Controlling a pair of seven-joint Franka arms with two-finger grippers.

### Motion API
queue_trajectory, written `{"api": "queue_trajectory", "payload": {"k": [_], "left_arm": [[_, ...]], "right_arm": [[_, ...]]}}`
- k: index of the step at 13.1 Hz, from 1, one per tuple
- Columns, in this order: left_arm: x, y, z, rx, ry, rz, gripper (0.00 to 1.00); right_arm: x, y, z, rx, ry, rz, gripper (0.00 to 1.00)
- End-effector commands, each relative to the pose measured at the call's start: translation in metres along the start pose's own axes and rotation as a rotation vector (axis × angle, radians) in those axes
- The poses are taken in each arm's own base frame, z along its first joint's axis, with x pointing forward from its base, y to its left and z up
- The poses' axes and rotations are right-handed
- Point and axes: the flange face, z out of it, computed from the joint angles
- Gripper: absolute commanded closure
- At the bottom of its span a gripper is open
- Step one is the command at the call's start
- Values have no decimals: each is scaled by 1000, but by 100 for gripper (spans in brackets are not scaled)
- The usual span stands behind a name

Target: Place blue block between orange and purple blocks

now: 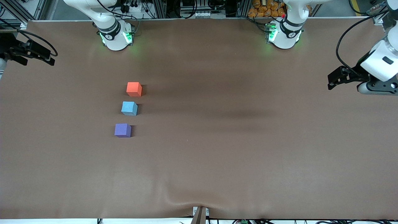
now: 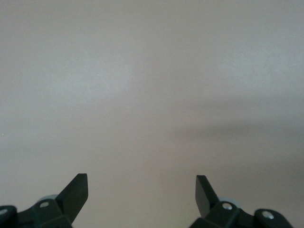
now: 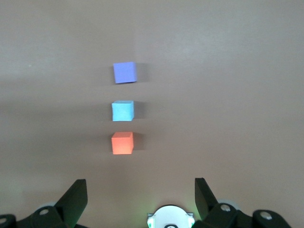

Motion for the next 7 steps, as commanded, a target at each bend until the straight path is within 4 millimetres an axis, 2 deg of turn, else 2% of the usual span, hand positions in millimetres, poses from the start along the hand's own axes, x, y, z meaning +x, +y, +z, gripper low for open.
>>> {"api": "queue_trajectory", "payload": {"k": [1,7], "left_arm": [[-2,-2,-6,12,0,-11,0],[-4,-2,-4,8,-25,-8,0]], "right_arm": [[-9,-3,-2,-33,16,4,0],[-8,2,-1,-22,8,16,0]]}}
